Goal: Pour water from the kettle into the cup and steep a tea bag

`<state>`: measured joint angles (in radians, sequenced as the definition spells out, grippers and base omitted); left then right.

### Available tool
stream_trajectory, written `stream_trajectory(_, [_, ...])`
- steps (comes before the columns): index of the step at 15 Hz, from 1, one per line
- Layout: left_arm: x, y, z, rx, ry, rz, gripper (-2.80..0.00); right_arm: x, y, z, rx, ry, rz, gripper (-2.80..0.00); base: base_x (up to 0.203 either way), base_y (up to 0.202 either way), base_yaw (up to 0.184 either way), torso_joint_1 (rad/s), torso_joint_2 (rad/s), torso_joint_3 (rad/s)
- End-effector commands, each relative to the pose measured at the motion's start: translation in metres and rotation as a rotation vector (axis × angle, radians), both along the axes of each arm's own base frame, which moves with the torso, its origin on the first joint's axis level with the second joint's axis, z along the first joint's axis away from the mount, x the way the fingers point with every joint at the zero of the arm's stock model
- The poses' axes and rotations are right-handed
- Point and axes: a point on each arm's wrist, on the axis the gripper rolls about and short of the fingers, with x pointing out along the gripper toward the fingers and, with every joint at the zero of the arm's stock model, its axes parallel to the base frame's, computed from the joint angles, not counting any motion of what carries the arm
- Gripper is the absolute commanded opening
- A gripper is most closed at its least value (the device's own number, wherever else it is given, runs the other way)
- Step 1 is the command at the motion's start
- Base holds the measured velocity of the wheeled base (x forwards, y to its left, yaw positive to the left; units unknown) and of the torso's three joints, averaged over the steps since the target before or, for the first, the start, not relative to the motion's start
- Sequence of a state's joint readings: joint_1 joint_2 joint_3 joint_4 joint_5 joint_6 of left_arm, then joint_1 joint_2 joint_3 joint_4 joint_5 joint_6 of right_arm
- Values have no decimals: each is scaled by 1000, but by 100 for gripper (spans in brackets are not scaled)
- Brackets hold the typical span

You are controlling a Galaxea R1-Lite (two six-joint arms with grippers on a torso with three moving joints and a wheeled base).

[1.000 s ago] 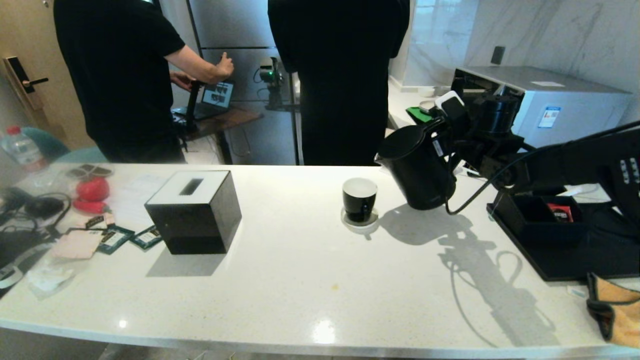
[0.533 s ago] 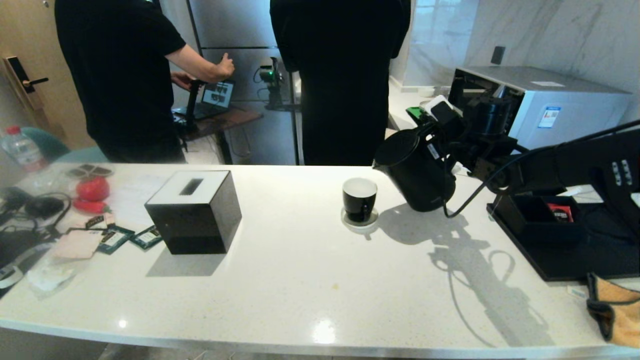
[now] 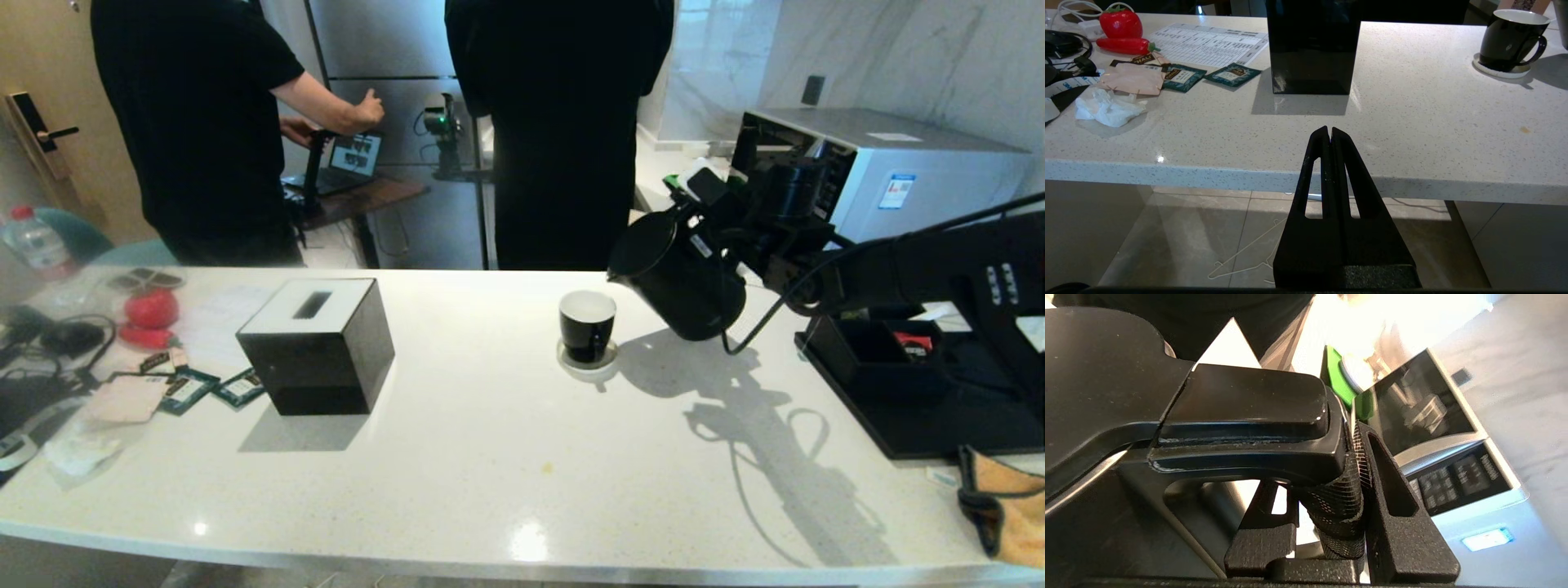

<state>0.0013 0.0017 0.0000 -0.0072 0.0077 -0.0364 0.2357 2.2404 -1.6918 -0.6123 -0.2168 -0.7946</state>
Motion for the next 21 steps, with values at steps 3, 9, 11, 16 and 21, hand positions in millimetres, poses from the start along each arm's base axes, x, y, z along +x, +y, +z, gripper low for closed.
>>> stream_trajectory(3, [0,0,0,0,1,0,-280,0,4,0,-51,-6,4,-280,0,0,0,0,0,0])
stream_trajectory(9, [0,0,0,0,0,0,-280,1,9,-2,-106,-17,10,-280,0,0,0,0,0,0])
stream_trajectory(11, [0,0,0,0,0,0,-280,0,10,-2,-125,-19,10,-280,0,0,0,0,0,0])
stream_trajectory(16, [0,0,0,0,0,0,-280,0,15,-3,-128,-18,19,-280,0,0,0,0,0,0])
stream_trajectory(21, [0,0,0,0,0,0,-280,-1,17,-1,-165,-42,19,-280,0,0,0,0,0,0])
